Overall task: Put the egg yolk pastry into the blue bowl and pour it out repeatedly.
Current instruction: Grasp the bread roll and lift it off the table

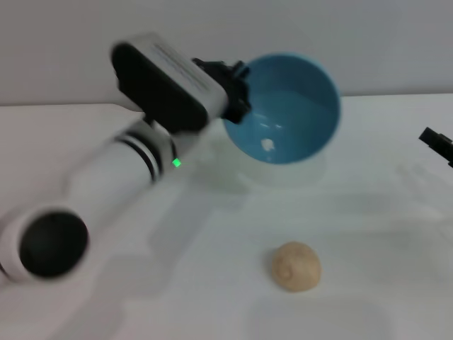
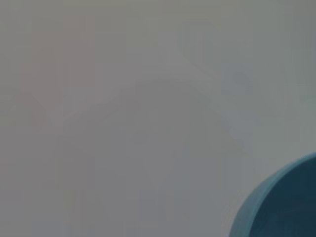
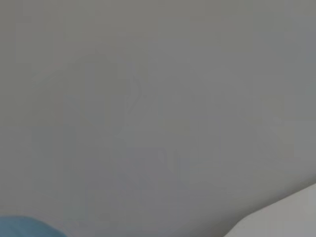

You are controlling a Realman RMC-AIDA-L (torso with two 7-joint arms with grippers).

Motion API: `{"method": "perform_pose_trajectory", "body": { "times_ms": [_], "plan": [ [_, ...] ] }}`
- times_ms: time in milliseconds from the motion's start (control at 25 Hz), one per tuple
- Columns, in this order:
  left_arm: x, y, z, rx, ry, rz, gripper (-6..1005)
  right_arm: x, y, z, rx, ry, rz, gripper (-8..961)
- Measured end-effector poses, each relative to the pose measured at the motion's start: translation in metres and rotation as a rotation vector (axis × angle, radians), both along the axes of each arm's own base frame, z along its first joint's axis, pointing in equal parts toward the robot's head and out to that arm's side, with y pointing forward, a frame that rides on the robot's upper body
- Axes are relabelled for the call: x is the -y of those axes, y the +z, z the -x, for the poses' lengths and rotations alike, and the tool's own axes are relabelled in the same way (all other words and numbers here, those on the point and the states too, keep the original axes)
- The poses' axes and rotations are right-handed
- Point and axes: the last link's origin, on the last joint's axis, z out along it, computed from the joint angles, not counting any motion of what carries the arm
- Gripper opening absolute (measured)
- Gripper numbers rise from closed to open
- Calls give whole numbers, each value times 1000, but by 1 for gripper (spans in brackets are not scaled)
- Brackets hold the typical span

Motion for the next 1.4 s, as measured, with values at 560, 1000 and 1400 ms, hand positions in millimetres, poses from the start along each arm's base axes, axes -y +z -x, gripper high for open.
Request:
{"method": "perform_pose_trajectory", "body": {
  "times_ms": [560,1000,1400],
  "plan": [
    [-62,56,57,-29,557,342,13,-26,-26,25,135,98,190,351],
    [-46,73,45,-189,725,535,12,-41,-47,50,352,188,541,345],
    [-37,91,40,-197,763,576,13,-38,-37,90,414,267,771,339]
  ]
}}
